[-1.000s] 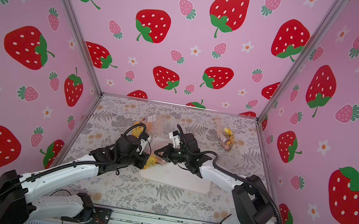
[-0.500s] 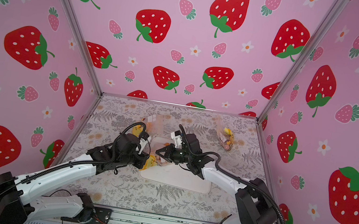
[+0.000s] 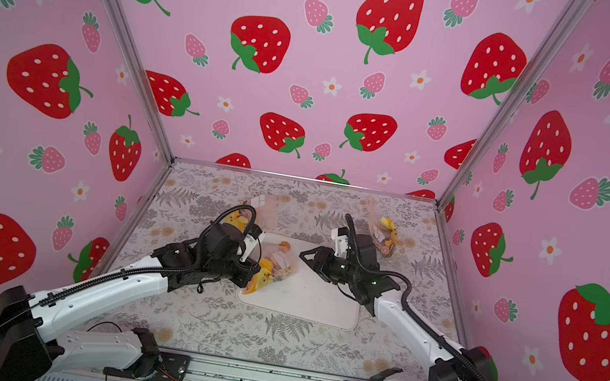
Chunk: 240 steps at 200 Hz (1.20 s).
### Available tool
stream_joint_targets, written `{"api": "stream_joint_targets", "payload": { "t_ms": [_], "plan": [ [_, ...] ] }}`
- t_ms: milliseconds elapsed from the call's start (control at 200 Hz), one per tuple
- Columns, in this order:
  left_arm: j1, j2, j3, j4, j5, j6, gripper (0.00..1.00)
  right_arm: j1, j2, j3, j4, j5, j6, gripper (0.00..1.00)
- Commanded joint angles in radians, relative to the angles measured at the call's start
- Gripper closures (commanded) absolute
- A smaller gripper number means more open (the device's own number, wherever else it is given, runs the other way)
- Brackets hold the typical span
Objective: Pour cookies out of the ziploc bag
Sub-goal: 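Pour the cookies out of the ziploc bag onto the tray.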
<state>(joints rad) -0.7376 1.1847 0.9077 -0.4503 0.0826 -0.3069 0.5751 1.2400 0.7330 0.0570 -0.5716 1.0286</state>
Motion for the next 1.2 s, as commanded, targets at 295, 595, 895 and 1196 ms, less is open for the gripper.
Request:
{"api": "stream_joint_targets", "payload": {
  "t_ms": [295, 595, 895, 1196],
  "plan": [
    [-0.024, 0.039, 0.14, -0.08, -0.052, -0.003, 1.0, -0.021, -0.06, -0.016, -0.127, 0.065, -0.084, 0.25],
    [-0.022, 0.144, 0.253, -0.143, -0.096, 0.019, 1.0, -0.04, -0.094, -0.049, -0.138, 0.059, -0.083, 0.24],
    [-0.021, 0.122, 0.286, -0.193, -0.105, 0.016, 1.0, -0.052, -0.09, -0.05, -0.138, 0.049, -0.088, 0.23],
    [-0.024, 0.125, 0.311, -0.208, -0.046, 0.013, 1.0, -0.052, -0.082, -0.051, -0.137, 0.049, -0.09, 0.23]
  ]
}}
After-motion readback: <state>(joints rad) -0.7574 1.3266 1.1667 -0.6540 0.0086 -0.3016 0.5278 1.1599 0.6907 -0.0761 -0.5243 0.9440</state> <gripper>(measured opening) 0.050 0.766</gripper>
